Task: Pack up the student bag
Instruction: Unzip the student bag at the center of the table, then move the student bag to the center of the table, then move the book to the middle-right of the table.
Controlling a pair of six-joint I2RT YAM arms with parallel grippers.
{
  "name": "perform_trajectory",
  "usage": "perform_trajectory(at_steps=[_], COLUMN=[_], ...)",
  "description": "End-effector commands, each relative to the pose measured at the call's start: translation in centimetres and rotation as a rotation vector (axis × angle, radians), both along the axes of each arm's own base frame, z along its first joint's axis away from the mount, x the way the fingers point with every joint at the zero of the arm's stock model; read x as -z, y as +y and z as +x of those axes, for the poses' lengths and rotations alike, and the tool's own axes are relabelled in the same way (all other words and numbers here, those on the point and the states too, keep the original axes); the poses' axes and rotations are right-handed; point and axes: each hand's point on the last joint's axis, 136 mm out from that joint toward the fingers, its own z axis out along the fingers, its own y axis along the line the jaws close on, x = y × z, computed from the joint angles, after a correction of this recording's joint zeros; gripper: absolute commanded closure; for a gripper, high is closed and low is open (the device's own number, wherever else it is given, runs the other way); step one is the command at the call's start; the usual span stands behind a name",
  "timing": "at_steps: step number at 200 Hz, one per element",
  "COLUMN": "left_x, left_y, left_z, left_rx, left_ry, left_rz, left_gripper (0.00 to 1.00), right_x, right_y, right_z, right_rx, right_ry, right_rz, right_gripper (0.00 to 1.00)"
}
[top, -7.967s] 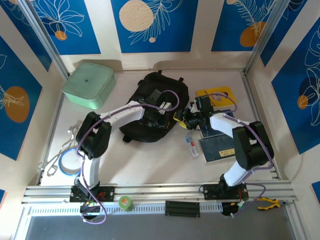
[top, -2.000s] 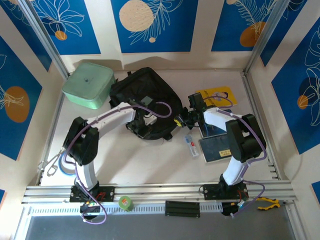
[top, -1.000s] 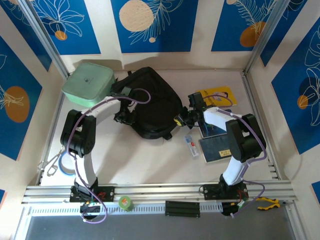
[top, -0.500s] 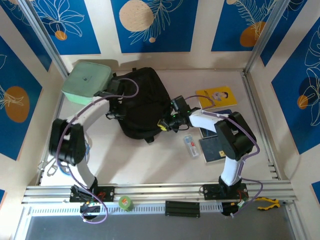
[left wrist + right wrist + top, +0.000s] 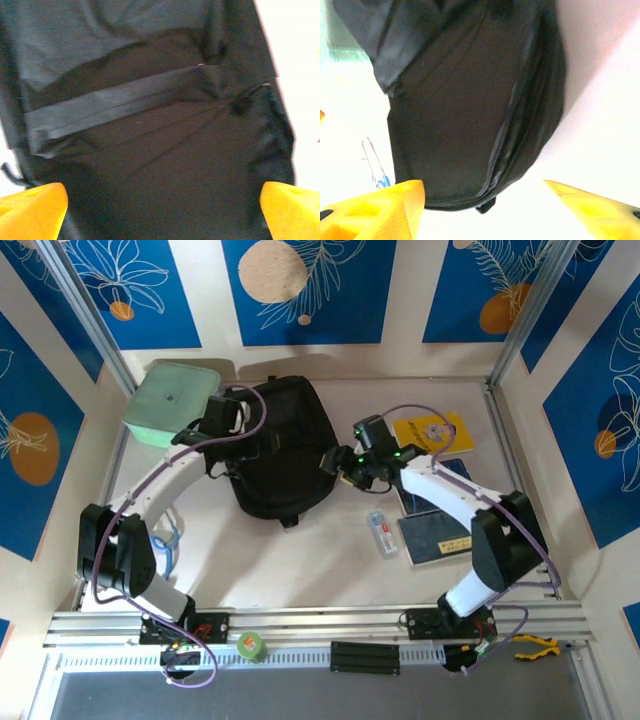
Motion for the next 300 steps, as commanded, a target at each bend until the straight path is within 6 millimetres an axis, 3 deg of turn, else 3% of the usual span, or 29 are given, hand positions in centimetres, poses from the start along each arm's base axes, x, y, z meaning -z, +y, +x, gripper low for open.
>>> perform_trajectory(at_steps=[1, 33, 54, 90, 116, 138, 162, 191, 229, 265, 300], left_x=[0.6, 4.9, 7.8, 11.4, 13.1, 13.9, 13.3, 10.4, 6.2, 4.7, 4.3], left_y=[-4.5, -6.5, -6.6, -3.7, -0.3, 1.7, 1.9, 0.3, -2.5, -6.1, -10.7], left_z=[-0.7, -1.3, -1.5, -3.1, -5.0, -6.2, -6.3, -4.9, -3.5, -2.9, -2.3], left_rx=[0.091, 0.097, 0.085, 0.017, -0.057, -0.098, -0.093, -0.043, 0.034, 0.118, 0.213], left_ry=[0.045, 0.16, 0.233, 0.307, 0.351, 0.38, 0.364, 0.29, 0.199, 0.172, 0.157], left_rz=[-0.149, -0.135, -0.105, 0.038, 0.18, 0.239, 0.236, 0.172, 0.067, 0.016, -0.004], left_gripper=[0.03, 0.05, 0.07, 0.07, 0.06, 0.05, 0.05, 0.04, 0.03, 0.03, 0.02], right_x=[2.4, 3.7, 4.8, 6.7, 7.8, 8.6, 9.2, 10.4, 12.1, 12.7, 11.7], right_y=[-5.1, -9.6, -12.1, -15.4, -16.8, -17.9, -18.6, -18.4, -16.5, -11.6, -6.3], right_z=[-0.3, 0.9, 1.6, 2.5, 2.9, 3.3, 4.2, 5.2, 3.2, 0.6, 0.2], right_rx=[0.084, 0.174, 0.214, 0.266, 0.29, 0.317, 0.325, 0.303, 0.313, 0.239, 0.108], right_ry=[0.05, 0.108, 0.156, 0.219, 0.257, 0.279, 0.289, 0.328, 0.409, 0.453, 0.411], right_rz=[-0.116, -0.146, -0.173, -0.208, -0.226, -0.235, -0.254, -0.273, -0.227, -0.099, 0.02], right_gripper=[0.37, 0.36, 0.36, 0.36, 0.36, 0.36, 0.36, 0.37, 0.37, 0.37, 0.4])
